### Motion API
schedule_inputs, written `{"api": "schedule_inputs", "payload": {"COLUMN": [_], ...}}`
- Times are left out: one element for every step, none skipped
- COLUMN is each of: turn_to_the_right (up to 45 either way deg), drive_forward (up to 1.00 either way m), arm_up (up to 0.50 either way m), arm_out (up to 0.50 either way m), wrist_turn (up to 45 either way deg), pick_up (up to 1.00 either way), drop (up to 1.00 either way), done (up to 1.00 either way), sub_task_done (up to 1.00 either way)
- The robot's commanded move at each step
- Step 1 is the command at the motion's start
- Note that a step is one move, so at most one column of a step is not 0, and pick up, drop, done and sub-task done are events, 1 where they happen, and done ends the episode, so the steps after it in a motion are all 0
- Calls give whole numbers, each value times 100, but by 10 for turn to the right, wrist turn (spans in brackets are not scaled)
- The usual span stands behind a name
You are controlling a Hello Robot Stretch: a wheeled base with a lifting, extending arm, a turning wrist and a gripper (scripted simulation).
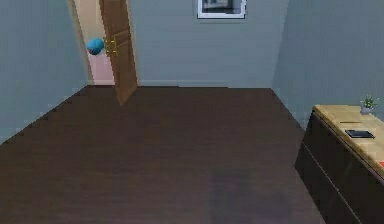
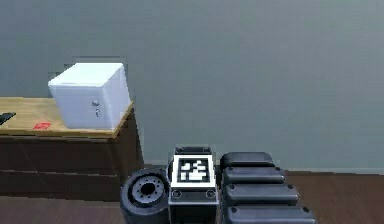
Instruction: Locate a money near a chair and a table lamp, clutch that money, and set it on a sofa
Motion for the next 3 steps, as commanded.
{"api": "schedule_inputs", "payload": {"turn_to_the_right": [-300, 0, 0], "drive_forward": [0, 100, 100], "arm_up": [0, 0, 0], "arm_out": [0, 0, 0], "wrist_turn": [0, 0, 0], "pick_up": [0, 0, 0], "drop": [0, 0, 0], "done": [0, 0, 0], "sub_task_done": [0, 0, 0]}}
